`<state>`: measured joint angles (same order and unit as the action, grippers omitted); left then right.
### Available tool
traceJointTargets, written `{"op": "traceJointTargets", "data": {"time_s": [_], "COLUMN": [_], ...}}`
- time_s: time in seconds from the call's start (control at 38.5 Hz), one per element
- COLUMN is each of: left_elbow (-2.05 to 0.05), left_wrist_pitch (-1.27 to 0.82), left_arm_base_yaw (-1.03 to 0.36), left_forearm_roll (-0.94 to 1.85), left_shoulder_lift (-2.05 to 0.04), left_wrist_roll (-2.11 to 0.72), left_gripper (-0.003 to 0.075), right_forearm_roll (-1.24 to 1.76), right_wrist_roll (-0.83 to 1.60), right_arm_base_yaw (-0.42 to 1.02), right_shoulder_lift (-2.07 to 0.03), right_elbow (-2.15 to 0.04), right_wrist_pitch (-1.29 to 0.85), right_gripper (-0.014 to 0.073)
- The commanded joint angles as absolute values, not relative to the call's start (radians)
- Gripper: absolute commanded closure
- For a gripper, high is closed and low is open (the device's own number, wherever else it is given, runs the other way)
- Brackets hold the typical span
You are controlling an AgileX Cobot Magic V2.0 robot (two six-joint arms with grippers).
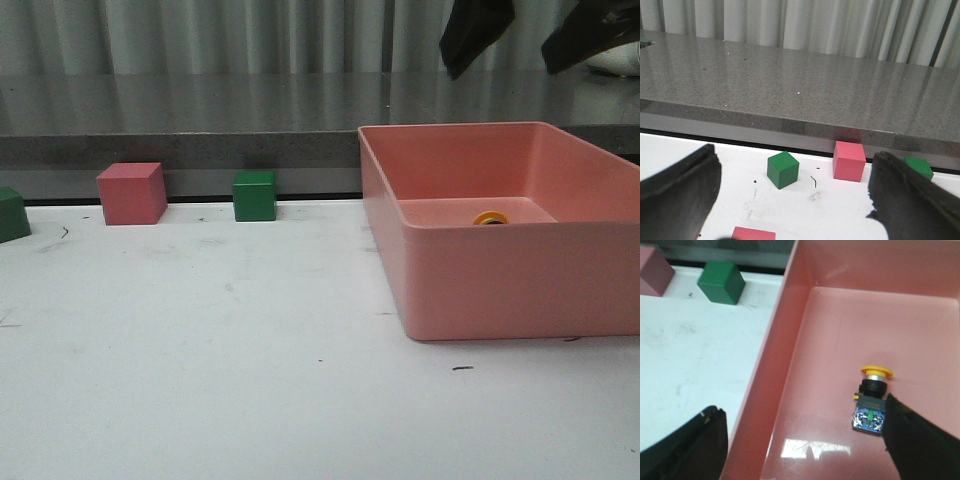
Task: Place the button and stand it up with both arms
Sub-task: 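Lower the right gripper into the pink bin and grasp the yellow button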
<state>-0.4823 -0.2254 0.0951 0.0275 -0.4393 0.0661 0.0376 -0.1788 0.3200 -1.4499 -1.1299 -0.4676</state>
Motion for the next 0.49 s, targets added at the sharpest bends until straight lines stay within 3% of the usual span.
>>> {"op": "traceJointTargets", "data": {"time_s": [0.0,0.18,0.47], "left_elbow": [-0.519,-0.519,-0.519], "left_wrist_pitch": [-0.146,-0.146,-0.146], "left_arm_base_yaw": [0.096,0.096,0.096], "left_forearm_roll": [0.033,0.033,0.033], "left_shoulder_lift": [-0.452,-0.452,-0.452], "left_wrist_roll": [0.072,0.072,0.072], "left_gripper": [0.0156,0.0156,0.0156], "right_forearm_roll": [0.037,0.037,0.052], "right_wrist_roll": [-0.186,-0.23,-0.229], "right_arm_base_yaw": [0.291,0.207,0.166], "right_shoulder_lift": [-1.498,-1.645,-1.828], "right_elbow": [-1.24,-1.373,-1.479], "right_wrist_pitch": [-0.517,-0.677,-0.706], "right_gripper": [-0.005,-0.005,-0.005]}}
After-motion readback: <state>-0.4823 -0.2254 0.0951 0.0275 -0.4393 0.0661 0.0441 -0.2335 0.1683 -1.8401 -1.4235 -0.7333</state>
